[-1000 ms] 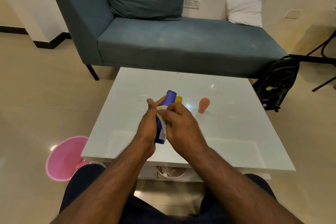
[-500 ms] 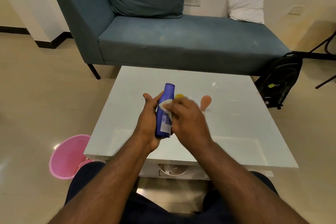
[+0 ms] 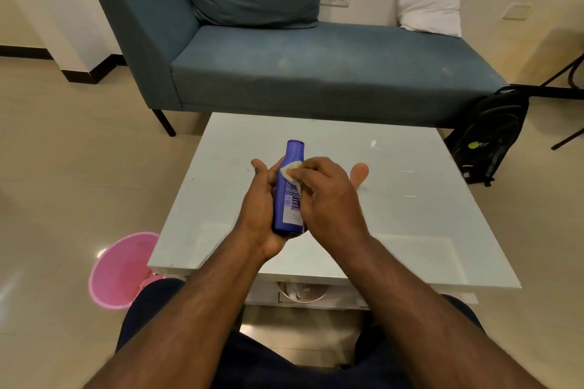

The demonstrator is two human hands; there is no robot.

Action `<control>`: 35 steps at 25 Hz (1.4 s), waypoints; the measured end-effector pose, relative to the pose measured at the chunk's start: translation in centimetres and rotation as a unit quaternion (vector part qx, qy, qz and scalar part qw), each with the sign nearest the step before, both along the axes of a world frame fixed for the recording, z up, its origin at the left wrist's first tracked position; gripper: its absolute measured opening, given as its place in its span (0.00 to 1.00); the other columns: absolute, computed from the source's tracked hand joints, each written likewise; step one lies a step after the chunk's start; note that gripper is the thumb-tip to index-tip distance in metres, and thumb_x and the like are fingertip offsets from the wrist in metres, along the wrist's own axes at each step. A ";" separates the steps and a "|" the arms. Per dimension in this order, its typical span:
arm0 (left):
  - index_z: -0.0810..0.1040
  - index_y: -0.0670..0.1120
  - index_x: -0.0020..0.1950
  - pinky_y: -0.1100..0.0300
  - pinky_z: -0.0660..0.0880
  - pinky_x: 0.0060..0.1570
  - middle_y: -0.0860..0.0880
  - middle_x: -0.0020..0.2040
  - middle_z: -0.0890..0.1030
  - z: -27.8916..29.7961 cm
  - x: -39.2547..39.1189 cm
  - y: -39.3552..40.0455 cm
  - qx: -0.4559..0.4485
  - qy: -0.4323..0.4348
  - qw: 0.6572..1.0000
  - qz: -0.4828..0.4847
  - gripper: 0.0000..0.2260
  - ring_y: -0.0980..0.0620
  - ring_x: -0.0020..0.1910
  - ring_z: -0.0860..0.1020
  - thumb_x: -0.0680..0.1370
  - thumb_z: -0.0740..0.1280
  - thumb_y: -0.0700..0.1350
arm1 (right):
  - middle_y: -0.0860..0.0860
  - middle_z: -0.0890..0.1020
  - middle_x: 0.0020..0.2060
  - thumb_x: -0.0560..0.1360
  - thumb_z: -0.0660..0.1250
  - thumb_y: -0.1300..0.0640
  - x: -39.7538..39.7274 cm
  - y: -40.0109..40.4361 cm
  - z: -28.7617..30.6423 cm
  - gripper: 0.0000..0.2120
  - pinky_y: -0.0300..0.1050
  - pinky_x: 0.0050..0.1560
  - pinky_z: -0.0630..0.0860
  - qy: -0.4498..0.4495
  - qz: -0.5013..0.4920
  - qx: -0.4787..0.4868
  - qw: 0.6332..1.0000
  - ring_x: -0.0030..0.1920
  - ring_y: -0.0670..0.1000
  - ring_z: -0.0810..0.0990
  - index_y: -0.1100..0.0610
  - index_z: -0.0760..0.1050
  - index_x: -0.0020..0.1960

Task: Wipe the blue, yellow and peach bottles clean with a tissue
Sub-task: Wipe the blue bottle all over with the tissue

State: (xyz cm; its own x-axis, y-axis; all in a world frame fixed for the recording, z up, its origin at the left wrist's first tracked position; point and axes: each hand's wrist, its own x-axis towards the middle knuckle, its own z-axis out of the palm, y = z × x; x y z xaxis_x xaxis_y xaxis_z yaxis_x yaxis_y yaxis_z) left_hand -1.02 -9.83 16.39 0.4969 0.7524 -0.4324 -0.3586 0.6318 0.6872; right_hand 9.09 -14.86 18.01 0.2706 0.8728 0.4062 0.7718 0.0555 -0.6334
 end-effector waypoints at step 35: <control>0.77 0.44 0.62 0.53 0.83 0.43 0.43 0.49 0.85 1.6 -0.5 1.5 -0.066 -0.054 0.995 0.056 0.22 0.45 0.45 0.83 0.82 0.60 0.60 | 0.54 0.80 0.53 0.75 0.64 0.55 -1.9 -3.5 -1.0 0.14 0.39 0.53 0.76 -0.063 0.056 0.043 0.996 0.54 0.51 0.76 0.58 0.79 0.57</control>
State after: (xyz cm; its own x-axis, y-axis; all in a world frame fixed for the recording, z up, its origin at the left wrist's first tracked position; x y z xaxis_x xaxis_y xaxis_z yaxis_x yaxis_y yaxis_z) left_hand -1.52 -8.29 17.95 0.4615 0.7457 -0.4805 -0.4993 0.6661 0.5541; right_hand 7.21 -18.40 17.02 0.1164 0.8548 0.5058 0.8308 0.1953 -0.5212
